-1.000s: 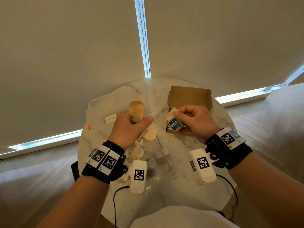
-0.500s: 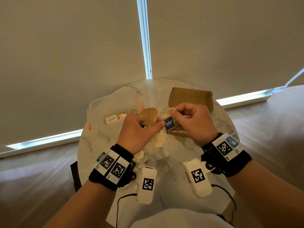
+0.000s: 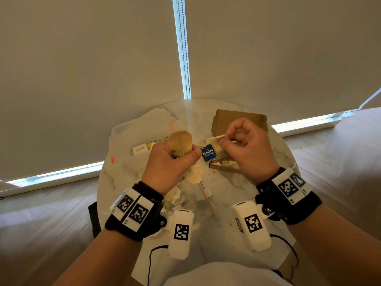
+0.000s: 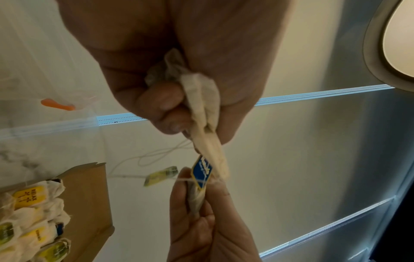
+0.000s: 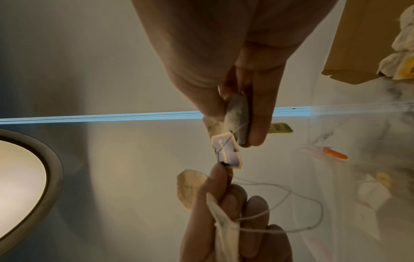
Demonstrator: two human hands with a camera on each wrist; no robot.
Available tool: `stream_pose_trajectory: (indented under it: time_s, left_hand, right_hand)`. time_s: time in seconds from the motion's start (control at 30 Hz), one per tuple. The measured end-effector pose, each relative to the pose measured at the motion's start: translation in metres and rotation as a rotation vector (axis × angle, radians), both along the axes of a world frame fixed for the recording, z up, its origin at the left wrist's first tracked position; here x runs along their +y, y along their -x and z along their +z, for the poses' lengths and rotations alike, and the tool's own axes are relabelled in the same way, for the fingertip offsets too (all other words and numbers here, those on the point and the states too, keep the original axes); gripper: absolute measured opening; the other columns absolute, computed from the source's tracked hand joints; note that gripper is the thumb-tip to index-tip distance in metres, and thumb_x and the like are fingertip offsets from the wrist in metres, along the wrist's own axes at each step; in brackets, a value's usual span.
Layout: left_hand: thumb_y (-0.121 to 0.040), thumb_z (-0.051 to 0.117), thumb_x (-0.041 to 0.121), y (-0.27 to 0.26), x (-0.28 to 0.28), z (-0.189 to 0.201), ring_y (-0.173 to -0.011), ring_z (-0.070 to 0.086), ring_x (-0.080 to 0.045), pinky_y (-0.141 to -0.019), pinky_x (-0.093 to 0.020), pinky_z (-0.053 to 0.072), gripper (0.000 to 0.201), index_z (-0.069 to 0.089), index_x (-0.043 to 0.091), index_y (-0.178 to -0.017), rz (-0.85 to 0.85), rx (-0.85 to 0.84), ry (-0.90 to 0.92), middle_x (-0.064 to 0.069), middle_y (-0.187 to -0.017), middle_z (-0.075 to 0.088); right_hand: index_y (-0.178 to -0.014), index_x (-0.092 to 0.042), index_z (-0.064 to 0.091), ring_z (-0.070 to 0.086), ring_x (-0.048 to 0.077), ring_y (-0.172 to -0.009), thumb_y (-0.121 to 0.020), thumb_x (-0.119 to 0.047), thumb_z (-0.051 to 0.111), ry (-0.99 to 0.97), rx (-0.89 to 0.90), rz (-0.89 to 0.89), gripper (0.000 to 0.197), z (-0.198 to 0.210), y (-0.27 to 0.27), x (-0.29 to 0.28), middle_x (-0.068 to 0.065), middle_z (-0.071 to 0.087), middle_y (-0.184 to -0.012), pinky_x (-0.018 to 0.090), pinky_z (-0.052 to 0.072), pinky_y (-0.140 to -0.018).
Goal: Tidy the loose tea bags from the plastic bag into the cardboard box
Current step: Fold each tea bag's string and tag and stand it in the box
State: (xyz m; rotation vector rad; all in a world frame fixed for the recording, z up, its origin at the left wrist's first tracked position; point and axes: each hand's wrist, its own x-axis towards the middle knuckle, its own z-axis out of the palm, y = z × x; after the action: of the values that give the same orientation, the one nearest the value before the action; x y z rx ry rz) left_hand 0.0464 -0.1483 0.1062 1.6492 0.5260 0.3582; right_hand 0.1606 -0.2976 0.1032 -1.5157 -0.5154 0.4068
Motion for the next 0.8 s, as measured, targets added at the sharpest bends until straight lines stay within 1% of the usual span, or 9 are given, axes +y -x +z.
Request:
stream_pose_trajectory:
  time_s: [0.07,0.1,0.2,0.3,0.43,0.53,0.6,0.7,0.8]
  left_hand:
    - [-0.086,0.073,0.012,-0.0003,0.0,-0.0001,-0.05,0.048,-0.021,-0.041,-0.023,0.039,0.012,0.075,0.017,-0.075,0.002,-0.002,0.012,-0.006,-0.058,0.059]
    - [-0.087,0.073,0.011,-0.0005,0.0002,-0.0003,-0.049,0.048,-0.019,-0.041,-0.022,0.039,0.012,0.075,0.016,-0.076,0.002,-0.004,0.011,-0.004,-0.057,0.059]
    - [-0.087,0.072,0.011,-0.0003,0.001,-0.0008,-0.047,0.047,-0.012,-0.043,-0.021,0.039,0.009,0.074,0.009,-0.079,-0.014,-0.025,-0.04,0.004,-0.055,0.06]
    - [-0.087,0.073,0.012,0.0003,0.0021,-0.0018,-0.047,0.047,-0.01,-0.045,-0.021,0.04,0.01,0.073,0.007,-0.079,-0.034,-0.044,-0.113,0.002,-0.057,0.06]
    - [-0.088,0.072,0.011,0.0002,0.0019,0.0006,-0.049,0.049,-0.006,-0.047,-0.019,0.041,0.015,0.073,0.02,-0.076,-0.071,-0.032,-0.106,0.01,-0.057,0.061]
    - [-0.089,0.07,0.012,-0.0011,0.001,0.0002,-0.045,0.044,-0.012,-0.041,-0.022,0.036,0.022,0.076,0.025,-0.073,-0.053,-0.02,0.018,0.002,-0.055,0.056]
    - [-0.09,0.07,0.013,-0.0017,0.0012,0.0,-0.044,0.042,-0.012,-0.041,-0.02,0.033,0.023,0.077,0.028,-0.074,-0.034,-0.039,0.103,0.003,-0.054,0.054]
    - [-0.084,0.071,0.021,-0.002,0.0027,0.0009,-0.045,0.044,-0.012,-0.042,-0.021,0.033,0.013,0.075,0.029,-0.074,-0.04,-0.083,0.112,0.004,-0.055,0.054]
    - [-0.086,0.072,0.021,-0.0014,0.0049,-0.0014,-0.047,0.046,-0.011,-0.043,-0.022,0.035,0.001,0.073,0.021,-0.087,-0.015,-0.072,0.092,0.006,-0.058,0.056]
  right_hand:
    - [-0.082,-0.015,0.059,0.073,0.023,-0.078,-0.085,0.003,0.069,-0.001,-0.056,0.022,0.021,-0.001,-0.0005,0.0006,0.004,0.069,-0.08,0.033,0.059,-0.058]
    - [-0.082,-0.014,0.062,0.073,0.022,-0.078,-0.084,0.004,0.07,-0.009,-0.067,0.036,0.02,-0.0017,-0.0002,0.0008,0.002,0.069,-0.08,0.031,0.058,-0.058]
    - [-0.085,-0.016,0.071,0.073,0.02,-0.082,-0.085,0.001,0.07,0.016,-0.116,0.06,0.018,-0.0042,0.001,0.0002,0.002,0.073,-0.086,0.029,0.059,-0.06]
    - [-0.09,-0.017,0.074,0.073,0.016,-0.085,-0.087,-0.003,0.069,0.049,-0.141,0.062,0.015,-0.0042,0.001,-0.0015,0.001,0.075,-0.091,0.028,0.06,-0.064]
    - [-0.096,-0.015,0.074,0.073,0.016,-0.088,-0.09,-0.004,0.065,0.05,-0.151,0.094,0.016,-0.0023,0.0013,-0.0026,0.001,0.075,-0.095,0.032,0.061,-0.068]
    - [-0.097,-0.012,0.074,0.073,0.019,-0.088,-0.091,-0.003,0.063,0.018,-0.13,0.126,0.016,-0.0007,0.0027,-0.0026,0.003,0.075,-0.095,0.032,0.061,-0.07]
    - [-0.1,-0.007,0.074,0.074,0.021,-0.085,-0.091,-0.006,0.064,-0.005,-0.096,0.149,0.014,0.0,0.0041,-0.0021,0.006,0.076,-0.094,0.033,0.061,-0.07]
    - [-0.098,-0.007,0.074,0.074,0.021,-0.079,-0.086,-0.006,0.069,0.013,-0.105,0.148,0.013,-0.0008,0.0048,-0.0009,0.005,0.076,-0.089,0.032,0.061,-0.07]
    - [-0.092,-0.016,0.075,0.073,0.021,-0.077,-0.085,-0.006,0.071,0.032,-0.118,0.134,0.012,-0.0021,0.0045,-0.0005,0.002,0.076,-0.086,0.034,0.061,-0.069]
